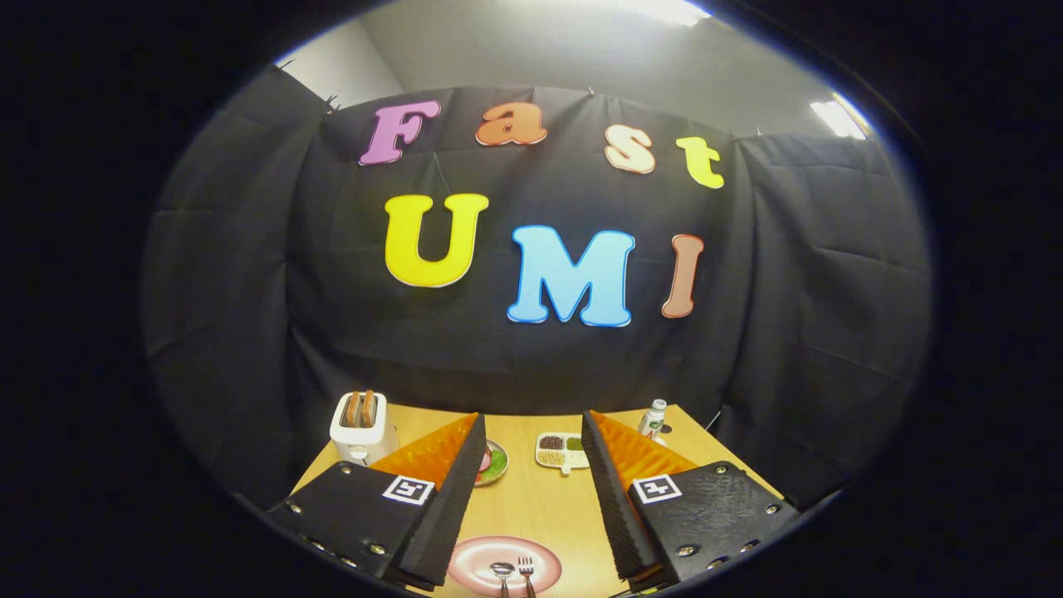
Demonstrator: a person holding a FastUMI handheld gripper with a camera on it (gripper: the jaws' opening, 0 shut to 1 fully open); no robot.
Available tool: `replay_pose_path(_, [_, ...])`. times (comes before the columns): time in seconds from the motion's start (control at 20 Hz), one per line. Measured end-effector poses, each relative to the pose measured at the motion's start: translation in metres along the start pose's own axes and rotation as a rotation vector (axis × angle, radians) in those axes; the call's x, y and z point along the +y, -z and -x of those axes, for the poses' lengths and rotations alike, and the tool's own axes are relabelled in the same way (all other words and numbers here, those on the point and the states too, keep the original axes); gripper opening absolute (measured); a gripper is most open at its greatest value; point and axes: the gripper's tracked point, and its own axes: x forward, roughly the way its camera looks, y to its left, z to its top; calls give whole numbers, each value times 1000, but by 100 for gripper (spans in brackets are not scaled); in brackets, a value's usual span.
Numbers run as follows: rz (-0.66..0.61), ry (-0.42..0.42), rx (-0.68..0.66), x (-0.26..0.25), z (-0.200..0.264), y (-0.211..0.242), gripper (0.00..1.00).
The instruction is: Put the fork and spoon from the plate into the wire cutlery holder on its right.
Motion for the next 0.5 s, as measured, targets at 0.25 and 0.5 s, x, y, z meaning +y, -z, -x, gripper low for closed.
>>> replay_pose_path(0.25, [59,11,222,9,-6,75,72])
replay_pose_path(0.5, [90,20,421,16,-6,145,72])
